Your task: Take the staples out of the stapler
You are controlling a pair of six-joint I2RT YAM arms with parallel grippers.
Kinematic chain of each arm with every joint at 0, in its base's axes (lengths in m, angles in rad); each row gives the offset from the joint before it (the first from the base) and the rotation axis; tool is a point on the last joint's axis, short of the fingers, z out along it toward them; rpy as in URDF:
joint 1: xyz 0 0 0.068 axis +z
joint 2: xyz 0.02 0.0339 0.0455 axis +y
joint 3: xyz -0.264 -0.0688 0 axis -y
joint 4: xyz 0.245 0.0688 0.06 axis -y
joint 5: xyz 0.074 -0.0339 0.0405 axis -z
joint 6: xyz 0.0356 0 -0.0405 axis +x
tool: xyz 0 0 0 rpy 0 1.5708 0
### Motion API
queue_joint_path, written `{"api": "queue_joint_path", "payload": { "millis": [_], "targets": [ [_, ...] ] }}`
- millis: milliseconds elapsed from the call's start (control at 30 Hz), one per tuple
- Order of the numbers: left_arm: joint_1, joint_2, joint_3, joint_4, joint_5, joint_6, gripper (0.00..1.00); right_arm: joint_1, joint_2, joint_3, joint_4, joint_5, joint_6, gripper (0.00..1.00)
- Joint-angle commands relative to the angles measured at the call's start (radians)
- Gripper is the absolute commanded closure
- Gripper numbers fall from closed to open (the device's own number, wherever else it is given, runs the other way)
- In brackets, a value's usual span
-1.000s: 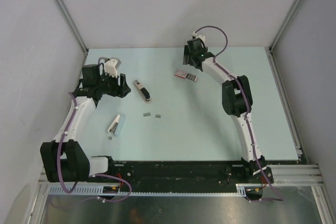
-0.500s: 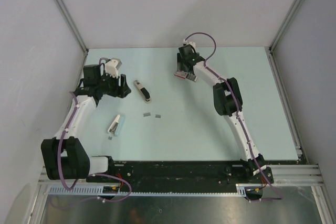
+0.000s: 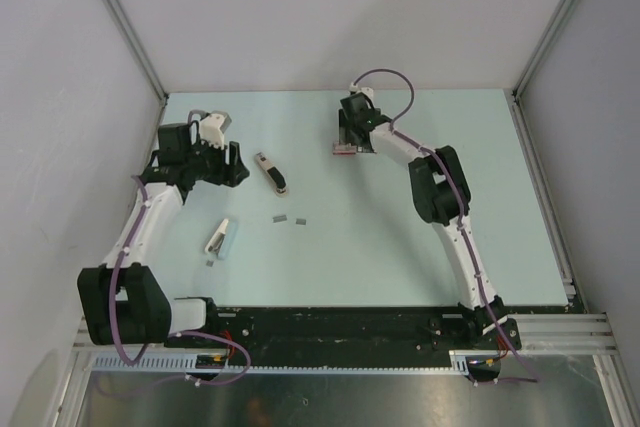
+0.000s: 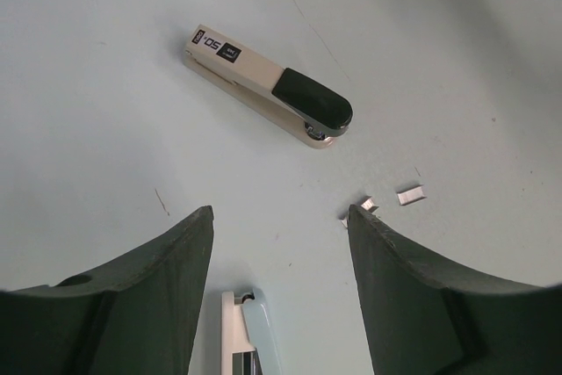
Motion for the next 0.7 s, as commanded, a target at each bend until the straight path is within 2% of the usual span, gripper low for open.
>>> {"api": "queue_joint_path", "payload": {
  "millis": [0,367,667],
  "targets": [
    [0.009,-0.066,-0.009,0.010,0.007,0.015,0.33,0.018,-0.089,-0.144,-0.013,0.003,0.036,0.28],
    [0.009,-0.140,-0.028,-0.003,0.001,0.015,0.32,0.071,-0.245,-0.415,0.038,0.007,0.077,0.30],
    [0.010,-0.166,-0.044,-0.014,0.003,0.019,0.32,0.152,-0.378,-0.649,0.014,0.025,0.181,0.32]
  ]
}}
